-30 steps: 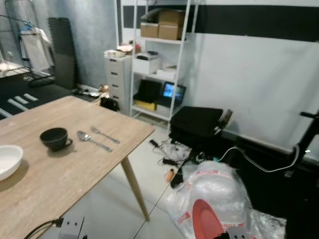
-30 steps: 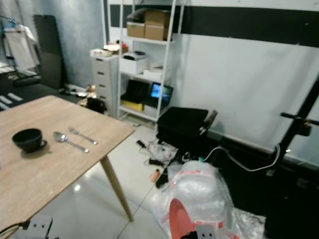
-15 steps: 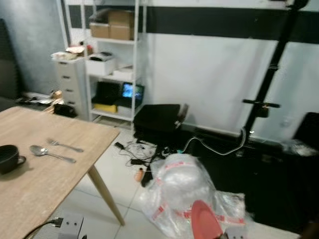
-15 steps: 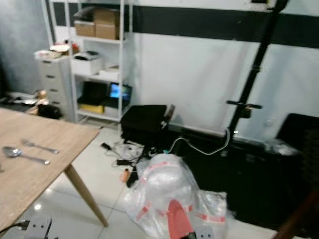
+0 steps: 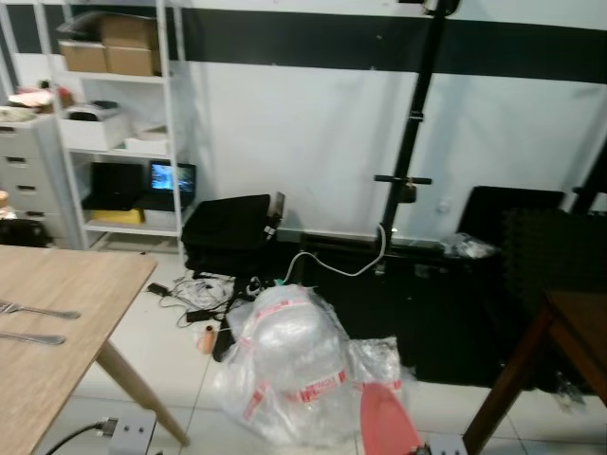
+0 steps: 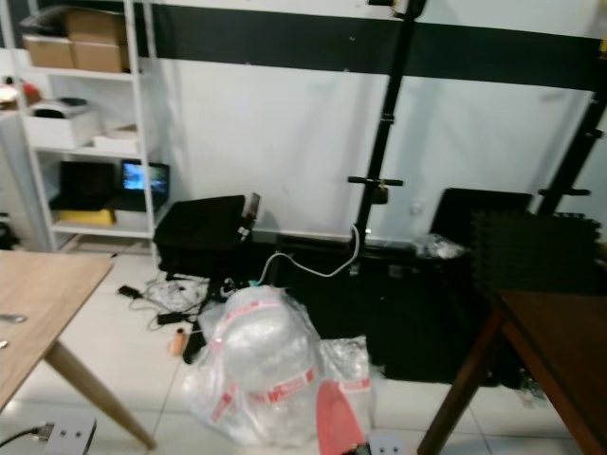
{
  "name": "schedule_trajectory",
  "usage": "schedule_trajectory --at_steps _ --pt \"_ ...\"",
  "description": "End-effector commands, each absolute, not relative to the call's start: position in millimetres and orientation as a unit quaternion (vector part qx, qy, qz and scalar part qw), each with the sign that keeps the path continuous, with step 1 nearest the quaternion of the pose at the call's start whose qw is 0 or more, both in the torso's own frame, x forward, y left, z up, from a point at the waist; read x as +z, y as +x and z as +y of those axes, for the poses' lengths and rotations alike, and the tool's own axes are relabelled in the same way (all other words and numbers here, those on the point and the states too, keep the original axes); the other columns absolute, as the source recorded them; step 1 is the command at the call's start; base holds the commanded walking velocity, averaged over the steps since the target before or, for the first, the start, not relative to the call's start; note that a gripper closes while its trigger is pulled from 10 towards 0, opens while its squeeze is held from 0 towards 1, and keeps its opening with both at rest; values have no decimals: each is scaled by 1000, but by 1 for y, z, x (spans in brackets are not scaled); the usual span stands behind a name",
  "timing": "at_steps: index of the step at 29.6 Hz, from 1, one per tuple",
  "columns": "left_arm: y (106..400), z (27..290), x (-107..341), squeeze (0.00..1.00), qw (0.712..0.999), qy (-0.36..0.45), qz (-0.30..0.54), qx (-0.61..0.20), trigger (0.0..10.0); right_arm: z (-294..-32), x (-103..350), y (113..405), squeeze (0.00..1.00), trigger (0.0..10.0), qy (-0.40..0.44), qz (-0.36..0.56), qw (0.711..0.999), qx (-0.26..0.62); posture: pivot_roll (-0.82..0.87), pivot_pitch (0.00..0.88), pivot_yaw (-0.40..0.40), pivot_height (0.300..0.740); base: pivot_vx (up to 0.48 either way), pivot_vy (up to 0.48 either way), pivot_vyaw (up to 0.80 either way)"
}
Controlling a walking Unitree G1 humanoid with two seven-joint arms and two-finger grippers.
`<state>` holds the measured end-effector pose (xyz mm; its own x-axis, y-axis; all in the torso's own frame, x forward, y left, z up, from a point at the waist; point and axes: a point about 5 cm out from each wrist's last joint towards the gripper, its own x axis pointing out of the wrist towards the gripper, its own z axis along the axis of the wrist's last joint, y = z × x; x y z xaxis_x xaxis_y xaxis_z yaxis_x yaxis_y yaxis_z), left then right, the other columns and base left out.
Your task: Setting the table
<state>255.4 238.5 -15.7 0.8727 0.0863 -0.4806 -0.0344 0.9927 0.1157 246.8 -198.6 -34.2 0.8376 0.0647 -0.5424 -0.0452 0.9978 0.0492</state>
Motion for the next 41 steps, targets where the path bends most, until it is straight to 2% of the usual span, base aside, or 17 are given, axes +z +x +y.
schedule_trajectory --at_steps 1,31,36,41 --pt "254 236 -18 0 964 53 259 27 10000 -203 -36 243 0 10000 15 290 957 25 -11 27 63 740 0 0 -781" --pt "254 234 -19 0 964 50 261 27 10000 -203 -32 248 0 10000 7 274 961 28 -12 29 59 740 0 0 -782" --pt "269 252 3 0 976 36 208 56 10000 -206 -3 271 0 10000 -10 192 981 27 -14 26 64 740 0 0 -788" --pt "265 264 8 0 977 49 199 55 10000 -203 4 273 0 10000 -11 166 985 35 -14 26 69 740 0 0 -795"
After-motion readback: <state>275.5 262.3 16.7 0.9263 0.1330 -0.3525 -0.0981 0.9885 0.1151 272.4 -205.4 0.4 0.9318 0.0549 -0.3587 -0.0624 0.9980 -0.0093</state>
